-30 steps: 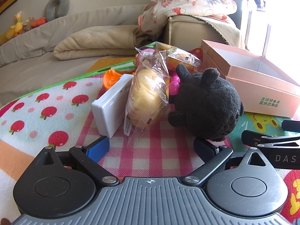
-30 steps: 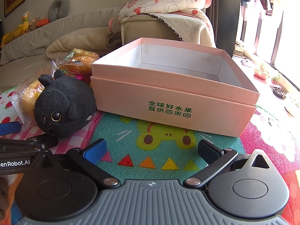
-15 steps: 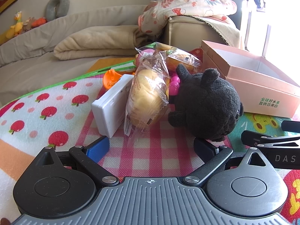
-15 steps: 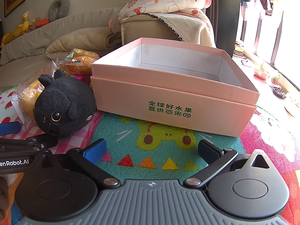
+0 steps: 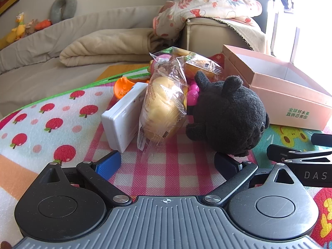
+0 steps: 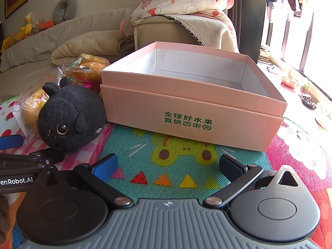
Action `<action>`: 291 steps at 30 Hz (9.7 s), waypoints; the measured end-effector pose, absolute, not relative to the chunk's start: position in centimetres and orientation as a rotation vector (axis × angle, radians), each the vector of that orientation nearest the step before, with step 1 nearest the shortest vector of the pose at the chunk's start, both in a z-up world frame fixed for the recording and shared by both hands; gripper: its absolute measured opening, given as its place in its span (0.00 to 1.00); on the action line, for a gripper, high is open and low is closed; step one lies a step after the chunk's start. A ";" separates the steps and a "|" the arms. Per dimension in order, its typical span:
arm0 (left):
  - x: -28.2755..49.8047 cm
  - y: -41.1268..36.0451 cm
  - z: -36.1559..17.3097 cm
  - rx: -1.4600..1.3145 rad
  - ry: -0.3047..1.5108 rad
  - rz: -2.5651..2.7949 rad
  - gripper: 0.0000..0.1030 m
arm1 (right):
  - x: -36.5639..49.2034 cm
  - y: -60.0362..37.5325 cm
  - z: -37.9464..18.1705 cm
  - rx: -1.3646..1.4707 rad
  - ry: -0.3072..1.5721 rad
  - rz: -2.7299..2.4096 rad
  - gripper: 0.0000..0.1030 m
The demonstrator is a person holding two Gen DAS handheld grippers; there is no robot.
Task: Organize objects
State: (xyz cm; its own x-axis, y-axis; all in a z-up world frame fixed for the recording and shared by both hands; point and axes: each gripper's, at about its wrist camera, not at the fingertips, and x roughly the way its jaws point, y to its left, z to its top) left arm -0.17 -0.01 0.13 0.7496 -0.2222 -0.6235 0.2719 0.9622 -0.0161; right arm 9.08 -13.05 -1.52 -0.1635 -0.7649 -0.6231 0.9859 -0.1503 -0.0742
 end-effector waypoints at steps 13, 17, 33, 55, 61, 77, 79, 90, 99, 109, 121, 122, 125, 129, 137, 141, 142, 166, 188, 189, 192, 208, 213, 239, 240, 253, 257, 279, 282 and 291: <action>-0.1 -0.1 0.1 0.087 0.672 -0.290 0.98 | 9.1 -13.1 -1.5 0.528 0.559 -1.674 1.00; 0.0 -0.2 0.2 0.088 0.672 -0.300 0.98 | 9.1 -13.1 -1.6 0.528 0.559 -1.674 1.00; 0.0 -0.1 0.1 0.094 0.676 -0.330 0.97 | 8.7 -13.1 -1.3 0.541 0.560 -1.645 1.00; 5.9 2.4 11.5 0.024 0.952 -0.555 0.94 | 8.9 -16.1 3.9 1.055 0.956 -1.477 1.00; 5.9 -3.8 11.1 0.018 1.031 -0.651 0.78 | 11.4 -10.7 7.8 0.908 0.937 -1.581 1.00; 5.8 -3.2 8.9 0.102 1.166 -0.565 0.67 | 12.9 -9.1 5.6 0.955 1.005 -1.471 1.00; 5.1 0.0 10.0 0.057 1.181 -0.560 0.67 | 13.3 -10.2 5.7 0.937 0.997 -1.445 1.00; 3.7 18.7 11.5 -0.164 1.163 -0.167 0.67 | 21.8 -18.4 7.1 0.660 0.948 -1.282 1.00; 2.6 22.5 11.9 -0.246 1.126 -0.113 0.67 | 27.3 -27.7 6.0 0.677 0.863 -1.195 0.88; 1.1 24.3 10.7 -0.259 1.187 -0.086 0.67 | 26.9 -27.9 3.5 0.859 0.855 -1.231 0.70; 1.0 20.0 10.4 -0.192 1.239 -0.258 0.67 | 26.2 -15.0 3.7 0.661 1.175 -1.104 0.66; 0.8 19.2 10.6 -0.182 1.253 -0.280 0.67 | 25.2 -14.6 4.2 0.707 1.167 -1.114 0.66; 0.4 16.0 11.6 -0.136 1.276 -0.370 0.67 | 22.1 -13.2 6.1 0.806 1.125 -1.157 0.65; 0.3 10.4 13.9 -0.097 1.261 -0.516 0.67 | 18.0 -11.2 9.1 0.833 1.066 -1.246 0.65; 3.8 -5.0 20.8 -0.125 1.049 -0.748 0.67 | 10.3 -8.3 13.9 0.899 0.921 -1.423 0.65; 6.0 -11.5 20.1 -0.132 0.962 -0.790 0.71 | 7.7 -7.3 14.4 0.907 0.877 -1.451 0.65; 6.5 -13.1 19.3 -0.116 0.966 -0.776 0.71 | 7.1 -7.2 14.1 0.912 0.871 -1.455 0.65; 2.8 -1.3 9.3 -0.035 1.151 -0.435 0.69 | 0.4 -24.0 18.9 0.389 0.903 -1.486 0.84; 13.1 -14.1 7.5 -0.050 1.162 -0.348 0.69 | 9.1 -14.2 8.0 0.868 0.967 -1.199 0.97; 13.4 -14.7 6.6 -0.027 1.174 -0.348 0.70 | 9.0 -13.8 7.9 0.888 0.963 -1.199 0.97; 13.5 -15.7 5.0 0.016 1.141 -0.358 0.66 | 8.7 -12.9 7.6 0.901 0.977 -1.201 0.97; 3.0 1.4 9.7 -0.048 1.208 -0.376 0.54 | 11.5 -15.7 6.0 0.941 1.042 -1.241 0.97; -0.4 8.4 7.3 -0.106 1.267 -0.250 0.54 | 16.9 -19.4 5.0 0.899 1.030 -1.199 0.97; -5.9 16.0 6.6 -0.147 1.263 -0.207 0.54 | 29.5 -31.4 2.6 0.907 0.975 -1.227 0.46; -6.0 15.2 6.8 -0.133 1.268 -0.227 0.54 | 29.1 -30.4 3.1 0.906 0.976 -1.222 0.46; -6.8 0.4 11.6 0.049 1.414 -0.597 0.54 | 17.2 -14.4 13.3 1.044 0.971 -1.375 0.46; -8.5 -4.8 13.2 0.138 1.420 -0.706 0.54 | 13.7 -9.6 16.9 1.083 0.905 -1.476 0.46; -1.6 -22.2 20.5 0.203 1.233 -0.725 0.54 | 2.9 -5.9 19.1 1.096 0.795 -1.491 0.46; 0.8 -24.8 21.8 0.172 1.149 -0.734 0.56 | 2.1 -6.5 19.4 1.095 0.774 -1.493 0.46; 4.5 -27.7 21.9 0.098 1.083 -0.746 0.56 | 0.8 -8.5 19.5 1.061 0.794 -1.457 0.46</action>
